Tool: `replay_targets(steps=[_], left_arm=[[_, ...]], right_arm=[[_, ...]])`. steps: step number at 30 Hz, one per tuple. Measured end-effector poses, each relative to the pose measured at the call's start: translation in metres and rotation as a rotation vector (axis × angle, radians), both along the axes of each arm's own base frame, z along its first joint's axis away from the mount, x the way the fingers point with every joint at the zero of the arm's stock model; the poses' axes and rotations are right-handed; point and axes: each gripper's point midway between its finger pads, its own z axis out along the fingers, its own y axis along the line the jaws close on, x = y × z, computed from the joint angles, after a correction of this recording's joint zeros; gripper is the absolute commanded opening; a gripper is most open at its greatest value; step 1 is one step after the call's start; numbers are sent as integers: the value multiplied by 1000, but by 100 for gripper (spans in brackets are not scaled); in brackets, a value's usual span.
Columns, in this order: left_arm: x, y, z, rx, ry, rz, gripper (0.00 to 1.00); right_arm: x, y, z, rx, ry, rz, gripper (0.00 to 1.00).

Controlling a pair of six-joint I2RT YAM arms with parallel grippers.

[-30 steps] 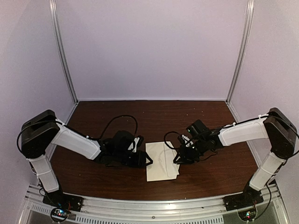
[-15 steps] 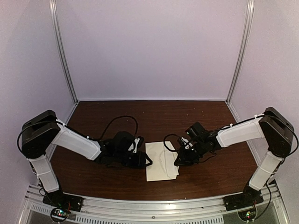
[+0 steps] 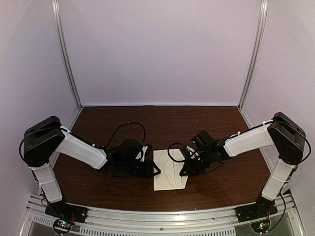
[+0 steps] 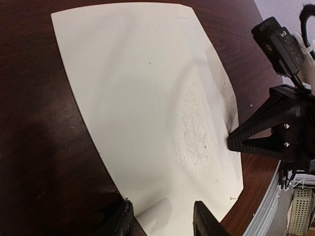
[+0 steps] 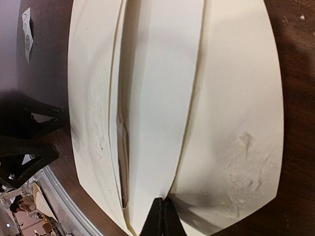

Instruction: Place the letter into the envelope and seal it

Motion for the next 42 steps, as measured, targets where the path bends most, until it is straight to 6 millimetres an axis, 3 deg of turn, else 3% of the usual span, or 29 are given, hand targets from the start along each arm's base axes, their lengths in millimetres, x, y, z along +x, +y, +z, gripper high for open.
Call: replay_targets(steps=[9,18,22,24,29,36,42], left_arm=[[0,-1,0,-5,-1,-1,42],[6,6,2,15,-16,23,44],[20,12,11,3,-38,50,45],[27,16,12,4,-44,62,45],[47,20,19,-7,-69,90,45],[66,10,22,-15,-96,83,45],[66,8,6,12,-80,65,45]], right_arm=[[0,18,2,22,-7,27,0],[10,10,8,-43,-40,26,18],[28,1,24,-51,-81,-1,21],[38,-2,30,-47,-101,-12,28],[62,-1,41,-37,-147,-30,29],[76,7,27,-43,-139,-27,26],[78,6,8,-50,-106,-26,23]])
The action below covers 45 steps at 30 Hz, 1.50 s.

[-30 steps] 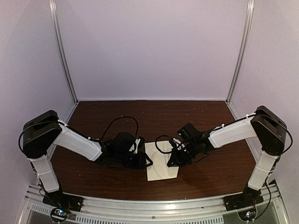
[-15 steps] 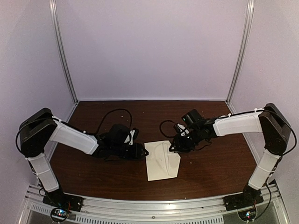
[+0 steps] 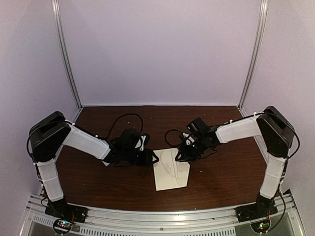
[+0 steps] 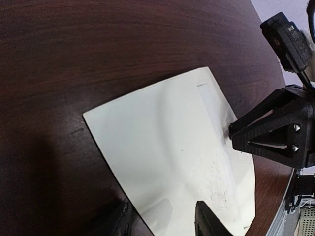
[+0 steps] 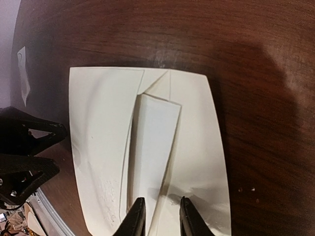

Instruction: Place the letter into the envelope and seal it

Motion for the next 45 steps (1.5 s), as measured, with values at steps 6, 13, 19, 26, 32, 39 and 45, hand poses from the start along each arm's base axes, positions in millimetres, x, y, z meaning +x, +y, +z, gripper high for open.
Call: replay_targets(steps=[6,13,19,26,32,39,45], left_arm=[[1,-3,-5,6,1,-13,43],[3,-6,-6,0,-2,-19,42],[5,-9,-5,-13,-4,-23,42],[5,-9,-6,-17,-2,-27,42],[6,-8,-5,-10,-9,-23,44],[4,-2,3,10,-27,-21,47],[-15,-5,17,-13,-37,-58,47]], right_arm=[[6,5,-1,23,-6,2,10],[9,12,-5,47,5,9,0],[11,17,-5,77,5,17,0],[13,21,-5,94,8,22,0],[13,21,-4,94,6,21,9],[-2,10,12,102,-5,21,15],[-35,-5,24,119,8,10,18]])
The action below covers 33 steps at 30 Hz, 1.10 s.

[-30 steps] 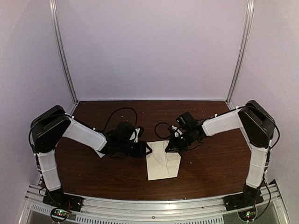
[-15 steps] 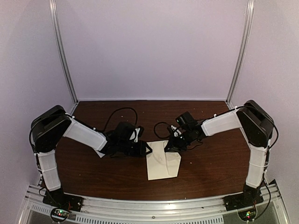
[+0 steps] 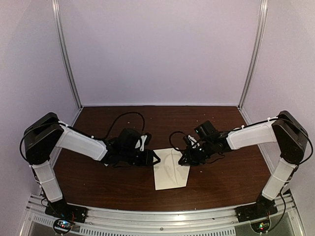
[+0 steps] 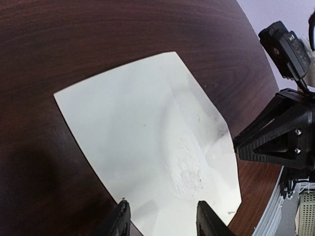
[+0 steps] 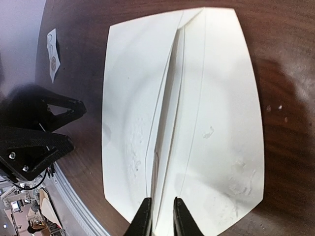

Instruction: Place the letter into the envelope and seal it

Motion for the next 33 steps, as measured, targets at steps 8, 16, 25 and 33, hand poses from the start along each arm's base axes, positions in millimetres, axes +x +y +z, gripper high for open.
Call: replay_targets(steps=[8,16,25,33], left_arm=[[-41,5,-18,26,67,-32,47],[-51,3,-22,27,84,-28,46],[-51,3,-22,25,90,-18,46],[-50,1,-22,19,86,-16,45]], right_arm=[[-46,5,-14,7,62,27,17],[-48,16,-14,50,63,17,9],[-49,19,-24,45,79,14,9],[-48,22,-29,51,86,10,9]])
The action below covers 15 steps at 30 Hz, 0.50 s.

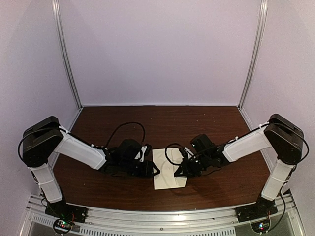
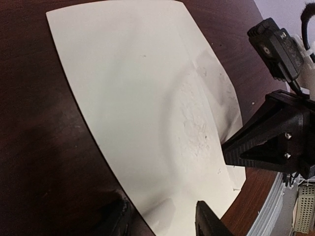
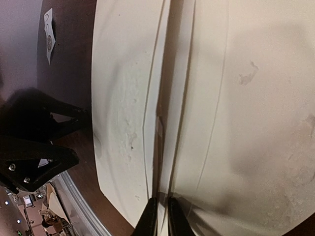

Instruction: Place the letter into the envelope and seal it

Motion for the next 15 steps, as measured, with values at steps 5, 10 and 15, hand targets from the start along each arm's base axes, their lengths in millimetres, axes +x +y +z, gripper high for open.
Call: replay_targets(steps=[5,10,15], left_arm=[[0,-1,0,-3,-1,-1,45],[1,-1,0,-6,-4,0,45],[2,-2,0,-8,-5,3,45]], right_arm=[[-1,5,0,14,-3,10,8],[-2,8,0,25,3,8,7],[-1,10,0,36,15,-3,7]])
